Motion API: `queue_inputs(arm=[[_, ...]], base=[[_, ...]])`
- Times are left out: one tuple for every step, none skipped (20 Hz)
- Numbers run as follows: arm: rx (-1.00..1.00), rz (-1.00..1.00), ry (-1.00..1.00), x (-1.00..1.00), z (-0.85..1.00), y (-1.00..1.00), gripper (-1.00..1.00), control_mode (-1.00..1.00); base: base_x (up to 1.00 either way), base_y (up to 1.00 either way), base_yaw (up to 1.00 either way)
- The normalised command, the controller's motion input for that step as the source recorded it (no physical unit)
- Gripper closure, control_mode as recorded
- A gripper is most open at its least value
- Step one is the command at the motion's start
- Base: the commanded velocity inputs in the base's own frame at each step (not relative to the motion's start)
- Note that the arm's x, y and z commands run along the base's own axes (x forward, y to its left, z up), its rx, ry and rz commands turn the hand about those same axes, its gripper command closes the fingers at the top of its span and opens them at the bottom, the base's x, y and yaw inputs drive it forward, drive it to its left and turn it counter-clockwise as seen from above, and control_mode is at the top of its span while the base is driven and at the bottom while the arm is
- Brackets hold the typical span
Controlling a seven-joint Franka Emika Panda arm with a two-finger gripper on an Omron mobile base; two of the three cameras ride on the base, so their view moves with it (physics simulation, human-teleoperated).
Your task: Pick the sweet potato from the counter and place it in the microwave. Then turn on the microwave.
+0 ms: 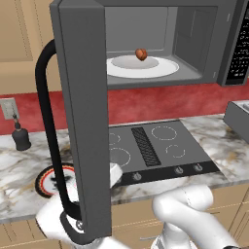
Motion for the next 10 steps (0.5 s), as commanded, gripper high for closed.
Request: queue_inputs(arm=[[-0.03, -0.19, -0.05, -0.33, 0.0, 0.37, 1.0, -1.0], [-0.04, -0.19, -0.07, -0.26, 0.0, 0.36, 1.0, -1.0], [-0.06, -0.19, -0.09, -0.23, 0.0, 0.36, 1.0, -1.0], [-0.07, -0.19, -0.1, -0.22, 0.0, 0.39, 1.0, -1.0], [-0.08, -0.19, -0.13, -0.24, 0.0, 0.41, 1.0, -1.0], [-0.1, -0.19, -0.15, -0.22, 0.02, 0.42, 1.0, -1.0], [-0.11, -0.19, -0.18, -0.25, 0.04, 0.41, 1.0, -1.0], [-0.12, -0.18, -0.21, -0.27, 0.07, 0.39, 1.0, -1.0], [-0.14, -0.17, -0.23, -0.32, 0.09, 0.37, 1.0, -1.0], [-0.16, -0.16, -0.23, -0.3, 0.1, 0.33, 1.0, -1.0]], base=[[0.0, 0.0, 0.0], [0.0, 0.0, 0.0], [0.0, 0.0, 0.0], [0.0, 0.0, 0.0], [0.0, 0.0, 0.0], [0.0, 0.0, 0.0], [0.0, 0.0, 0.0], [0.0, 0.0, 0.0], [0.0, 0.0, 0.0], [0.0, 0.0, 0.0]])
